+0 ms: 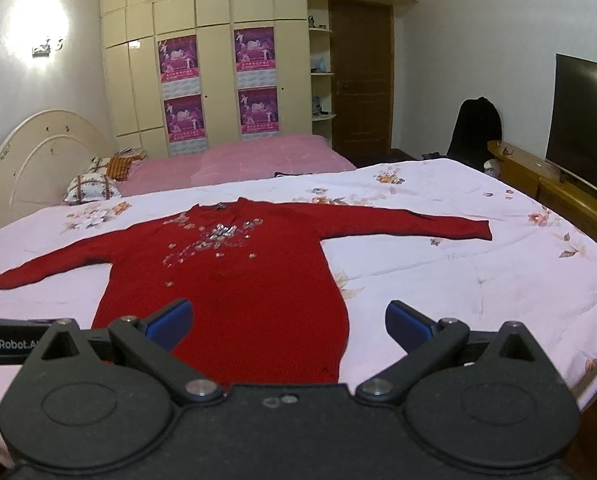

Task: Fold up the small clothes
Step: 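Move the right tool to the sweater sleeve cuff and grasp it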

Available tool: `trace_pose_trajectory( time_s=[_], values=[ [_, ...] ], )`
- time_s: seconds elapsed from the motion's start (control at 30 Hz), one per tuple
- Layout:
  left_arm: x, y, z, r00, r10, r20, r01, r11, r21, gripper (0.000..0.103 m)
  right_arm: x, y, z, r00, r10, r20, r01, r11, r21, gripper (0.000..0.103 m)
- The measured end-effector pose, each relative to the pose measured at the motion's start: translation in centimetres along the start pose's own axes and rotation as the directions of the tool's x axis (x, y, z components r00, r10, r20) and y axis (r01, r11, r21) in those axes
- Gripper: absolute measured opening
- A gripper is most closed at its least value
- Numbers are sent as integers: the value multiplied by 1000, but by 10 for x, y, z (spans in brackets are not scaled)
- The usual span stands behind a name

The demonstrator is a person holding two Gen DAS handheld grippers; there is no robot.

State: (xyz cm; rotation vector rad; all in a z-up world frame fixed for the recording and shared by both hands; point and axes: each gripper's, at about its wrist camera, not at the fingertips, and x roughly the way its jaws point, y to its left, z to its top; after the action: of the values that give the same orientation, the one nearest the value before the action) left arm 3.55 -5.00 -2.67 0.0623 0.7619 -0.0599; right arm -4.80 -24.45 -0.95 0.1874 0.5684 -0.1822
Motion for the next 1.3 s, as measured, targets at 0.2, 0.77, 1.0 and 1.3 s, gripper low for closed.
trace_pose_trajectory(
  time_s=[0.2,0.77,1.0,1.3],
  values=[
    [40,-1,16,1000,16,-12,-15,1000,8,103,33,-9,11,1000,-22,8,22,1000,17,102],
    [181,-45,90,997,36,-70,-34,999,36,103,171,-58,51,992,-88,-91,95,992,82,102],
    [235,-83,110,995,18,-102,-12,998,66,103,235,-96,62,984,-109,-142,128,984,128,101],
    [299,-132,130,990,40,-136,-23,992,121,103,308,-165,63,963,-183,-197,226,947,229,101]
  ],
)
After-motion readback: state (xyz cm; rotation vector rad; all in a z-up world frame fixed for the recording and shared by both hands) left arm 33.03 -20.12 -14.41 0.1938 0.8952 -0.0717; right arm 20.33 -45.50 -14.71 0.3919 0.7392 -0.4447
